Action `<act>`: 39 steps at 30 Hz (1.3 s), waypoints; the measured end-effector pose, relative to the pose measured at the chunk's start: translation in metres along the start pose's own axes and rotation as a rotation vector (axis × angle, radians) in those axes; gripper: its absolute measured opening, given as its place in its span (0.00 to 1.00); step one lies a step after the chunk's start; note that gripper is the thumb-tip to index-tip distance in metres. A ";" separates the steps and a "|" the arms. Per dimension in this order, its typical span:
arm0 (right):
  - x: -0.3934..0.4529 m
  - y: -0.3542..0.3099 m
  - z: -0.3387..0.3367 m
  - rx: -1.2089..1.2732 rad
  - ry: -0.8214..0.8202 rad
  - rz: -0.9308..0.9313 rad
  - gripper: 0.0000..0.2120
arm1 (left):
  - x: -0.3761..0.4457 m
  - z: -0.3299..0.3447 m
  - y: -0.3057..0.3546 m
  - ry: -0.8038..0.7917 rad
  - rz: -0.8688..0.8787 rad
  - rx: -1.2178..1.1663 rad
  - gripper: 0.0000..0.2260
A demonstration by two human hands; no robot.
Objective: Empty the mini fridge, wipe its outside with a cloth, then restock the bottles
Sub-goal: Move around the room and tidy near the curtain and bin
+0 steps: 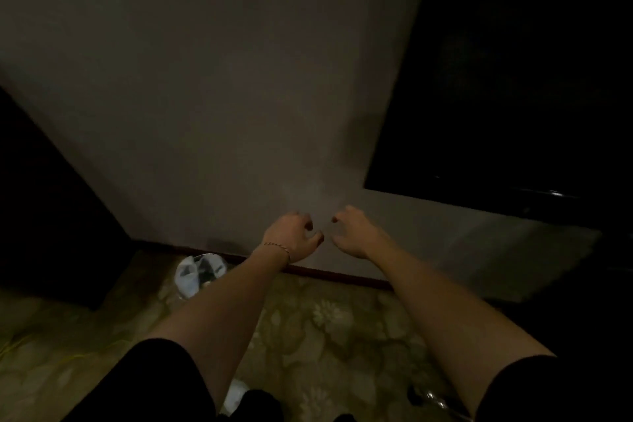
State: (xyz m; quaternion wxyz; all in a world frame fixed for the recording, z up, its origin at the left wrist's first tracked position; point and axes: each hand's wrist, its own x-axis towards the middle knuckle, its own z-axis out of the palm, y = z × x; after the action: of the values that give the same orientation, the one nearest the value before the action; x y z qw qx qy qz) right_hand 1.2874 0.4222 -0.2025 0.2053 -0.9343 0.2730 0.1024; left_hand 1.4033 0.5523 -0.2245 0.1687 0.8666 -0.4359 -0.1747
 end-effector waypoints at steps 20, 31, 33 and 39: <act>-0.526 0.351 0.004 0.223 0.454 0.971 0.18 | -0.166 0.245 0.531 -0.373 0.970 0.139 0.14; -0.734 0.514 0.002 0.308 0.512 1.271 0.20 | -0.248 0.385 0.758 -0.483 1.132 0.156 0.15; -0.767 0.536 -0.001 0.291 0.529 1.312 0.23 | -0.269 0.404 0.794 -0.492 1.154 0.168 0.15; -0.873 0.613 0.015 0.324 0.530 1.409 0.23 | -0.341 0.475 0.901 -0.565 1.263 0.213 0.16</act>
State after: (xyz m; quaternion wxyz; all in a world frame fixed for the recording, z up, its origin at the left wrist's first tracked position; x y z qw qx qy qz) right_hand 0.2238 0.3677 -0.1518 0.1536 -0.4913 0.8553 -0.0594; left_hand 0.3717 0.2566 -0.1893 0.0323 0.3806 -0.8981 -0.2181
